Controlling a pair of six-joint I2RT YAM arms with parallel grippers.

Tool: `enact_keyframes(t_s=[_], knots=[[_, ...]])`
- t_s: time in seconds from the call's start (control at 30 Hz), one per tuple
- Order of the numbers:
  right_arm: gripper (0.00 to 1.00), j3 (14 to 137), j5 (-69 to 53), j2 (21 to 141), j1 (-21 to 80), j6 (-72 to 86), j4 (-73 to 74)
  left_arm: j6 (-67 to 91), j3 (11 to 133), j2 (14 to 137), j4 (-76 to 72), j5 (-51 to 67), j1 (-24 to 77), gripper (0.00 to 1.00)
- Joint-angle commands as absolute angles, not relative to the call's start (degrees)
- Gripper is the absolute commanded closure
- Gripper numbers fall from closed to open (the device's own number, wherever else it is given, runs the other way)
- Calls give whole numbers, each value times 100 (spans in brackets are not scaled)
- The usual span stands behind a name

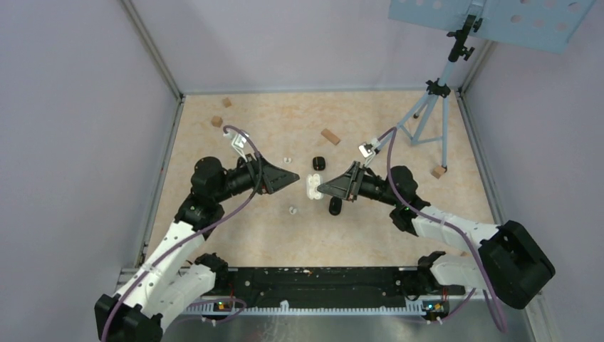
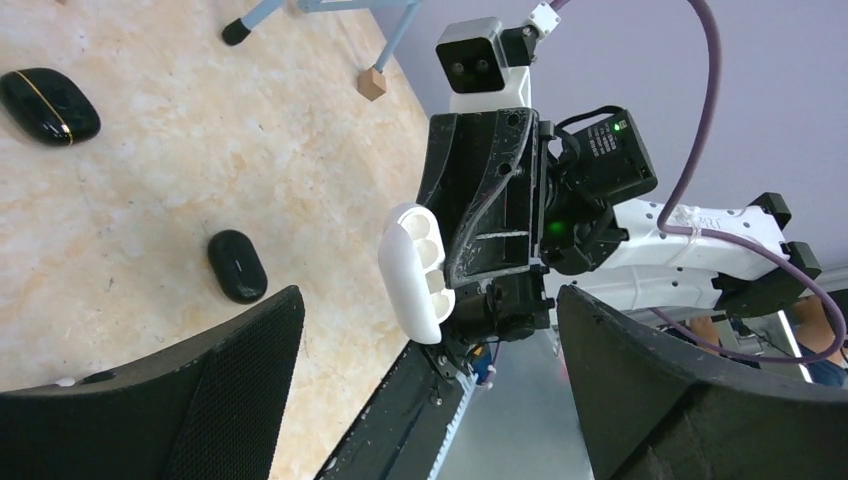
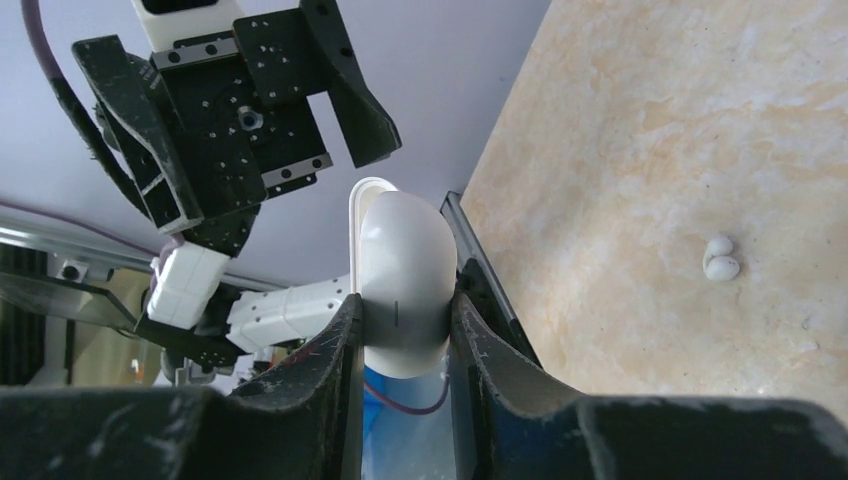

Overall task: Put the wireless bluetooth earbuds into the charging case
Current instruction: Pass from the right arm to the left

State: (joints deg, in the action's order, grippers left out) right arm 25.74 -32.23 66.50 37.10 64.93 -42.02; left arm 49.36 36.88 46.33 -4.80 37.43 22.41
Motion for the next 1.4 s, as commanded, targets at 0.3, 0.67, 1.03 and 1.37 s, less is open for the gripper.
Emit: enact_keyframes(t_s=[0.3, 0.67, 1.03, 1.37], knots=[[100, 2559, -3384, 7486, 3745, 7555, -6640, 6988, 2432, 5293, -3549, 4542, 2190, 17], [100, 2702, -3502, 7751, 3761, 7732, -6940, 7836, 2074, 5760, -5277, 4545, 2191, 28], [100, 2717, -3498, 7859, 3814, 7839, -7105, 7781, 2497, 6278, -5313, 4992, 2210, 41], [100, 2764, -3537, 7907, 3814, 7827, -7036, 7986, 2586, 6414, -5541, 5014, 2242, 47]])
